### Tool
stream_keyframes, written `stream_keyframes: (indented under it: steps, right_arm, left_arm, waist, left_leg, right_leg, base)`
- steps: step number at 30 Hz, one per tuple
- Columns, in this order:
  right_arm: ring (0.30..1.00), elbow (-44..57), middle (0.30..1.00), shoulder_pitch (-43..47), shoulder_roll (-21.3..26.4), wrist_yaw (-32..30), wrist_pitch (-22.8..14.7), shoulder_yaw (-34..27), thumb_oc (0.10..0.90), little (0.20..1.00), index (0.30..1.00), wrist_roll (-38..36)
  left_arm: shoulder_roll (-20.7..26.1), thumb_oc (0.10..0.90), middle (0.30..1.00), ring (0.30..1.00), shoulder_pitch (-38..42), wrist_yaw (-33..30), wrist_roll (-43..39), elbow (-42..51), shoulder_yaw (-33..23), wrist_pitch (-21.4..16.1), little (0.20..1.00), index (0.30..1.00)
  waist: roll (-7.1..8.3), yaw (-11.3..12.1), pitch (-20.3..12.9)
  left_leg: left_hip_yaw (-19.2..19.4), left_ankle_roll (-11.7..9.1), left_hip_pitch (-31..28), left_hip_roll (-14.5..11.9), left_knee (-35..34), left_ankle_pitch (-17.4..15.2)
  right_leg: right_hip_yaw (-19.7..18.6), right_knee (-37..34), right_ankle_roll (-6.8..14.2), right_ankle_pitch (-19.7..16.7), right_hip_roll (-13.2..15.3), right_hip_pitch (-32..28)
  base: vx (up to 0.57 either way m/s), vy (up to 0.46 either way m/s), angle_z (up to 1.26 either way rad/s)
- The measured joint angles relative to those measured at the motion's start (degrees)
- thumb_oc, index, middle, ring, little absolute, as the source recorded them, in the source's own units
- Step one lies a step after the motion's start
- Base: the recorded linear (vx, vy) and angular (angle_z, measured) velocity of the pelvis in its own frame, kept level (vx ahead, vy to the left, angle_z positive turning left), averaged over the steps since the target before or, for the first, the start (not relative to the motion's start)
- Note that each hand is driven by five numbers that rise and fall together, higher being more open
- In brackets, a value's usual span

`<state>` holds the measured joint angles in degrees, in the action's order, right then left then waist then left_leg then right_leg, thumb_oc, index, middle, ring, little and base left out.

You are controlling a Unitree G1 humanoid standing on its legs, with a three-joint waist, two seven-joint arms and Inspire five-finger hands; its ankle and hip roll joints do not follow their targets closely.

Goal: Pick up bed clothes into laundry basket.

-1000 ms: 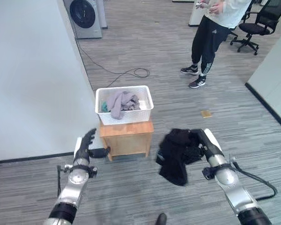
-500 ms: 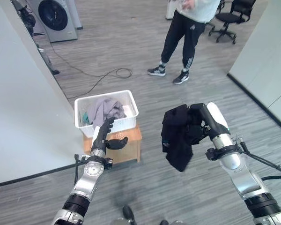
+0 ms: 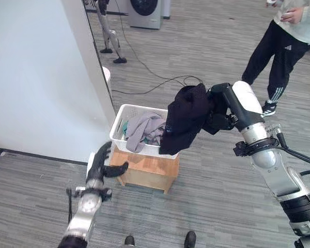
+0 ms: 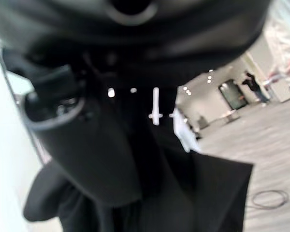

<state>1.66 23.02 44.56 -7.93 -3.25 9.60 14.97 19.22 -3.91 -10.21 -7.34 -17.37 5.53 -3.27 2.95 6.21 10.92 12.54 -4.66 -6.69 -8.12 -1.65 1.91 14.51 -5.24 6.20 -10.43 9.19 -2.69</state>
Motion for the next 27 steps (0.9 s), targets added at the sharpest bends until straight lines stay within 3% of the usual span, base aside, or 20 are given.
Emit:
stream_keyframes:
  steps: [3,6,8,14,18,27]
  right_arm:
    - [0.300,-2.38,0.300,4.58,1.04,-0.12,0.47,0.30,0.400,0.300,0.300,-0.03]
    - [0.300,-9.85,0.300,14.41,4.06,-0.34,0.69,5.23,0.400,0.300,0.300,-0.04]
    - [0.300,-14.62,0.300,20.76,4.87,-0.82,0.93,8.51,0.400,0.300,0.300,-0.13]
    - [0.300,-19.24,0.300,26.31,4.83,-2.89,0.56,11.27,0.400,0.300,0.300,-1.70]
    - [0.300,-19.21,0.300,26.70,4.85,-4.57,0.18,11.16,0.400,0.300,0.300,-2.89]
    - [0.300,-24.20,0.300,20.31,5.50,-6.72,1.10,6.66,0.400,0.300,0.300,-4.00]
  left_arm:
    - [-0.52,0.800,0.900,0.900,-0.96,0.75,-1.28,-0.02,0.07,-0.06,0.900,0.900]
    - [-0.74,0.800,0.900,0.900,0.21,0.74,-2.14,-0.01,-0.10,-0.24,0.900,0.900]
    - [-0.73,0.800,0.900,0.900,0.39,0.69,-2.81,-0.01,-0.11,-0.40,0.900,0.900]
    - [0.39,0.800,0.900,0.900,-1.49,0.48,-3.93,-0.10,-0.01,-0.48,0.900,0.900]
    - [0.68,0.800,0.900,0.900,-3.82,0.51,-3.91,-1.81,-0.01,-0.48,0.900,0.900]
    - [0.81,0.800,0.900,0.900,-7.44,0.95,-3.89,-3.67,0.00,-0.34,0.900,0.900]
  waist:
    - [0.13,-0.03,-0.24]
    - [0.32,0.39,-0.39]
    - [0.94,2.10,-0.87]
    - [3.07,5.06,-3.63]
    - [3.91,6.03,-4.26]
    - [4.07,7.30,-4.36]
  left_leg:
    - [0.36,-0.16,-0.35,-0.67,-0.94,-0.06]
    - [0.00,-1.45,-0.80,-0.90,-2.93,0.01]
    - [-0.55,-1.73,-0.58,-0.44,-3.37,0.21]
    - [-3.82,-1.86,1.69,0.20,-3.36,0.79]
    - [-5.50,-1.79,2.60,1.01,-3.34,1.10]
    - [-6.92,-1.71,5.36,1.34,-3.02,1.16]
  right_leg:
    - [1.47,-0.01,-0.94,0.88,-0.84,-0.28]
    - [2.71,-0.02,-0.78,1.38,-0.95,-0.30]
    - [3.24,-0.06,-0.24,1.88,-0.36,-0.28]
    - [6.64,-0.06,0.20,2.42,0.65,-0.29]
    - [8.43,-0.05,0.24,2.43,1.04,-0.42]
    - [9.97,-0.06,0.27,2.46,1.43,1.18]
  base:
    - [0.06,-0.057,0.10]
    - [0.03,-0.027,0.15]
    - [0.05,-0.022,0.17]
    - [0.04,-0.012,0.30]
    - [0.04,0.009,0.23]
    - [0.02,0.007,0.08]
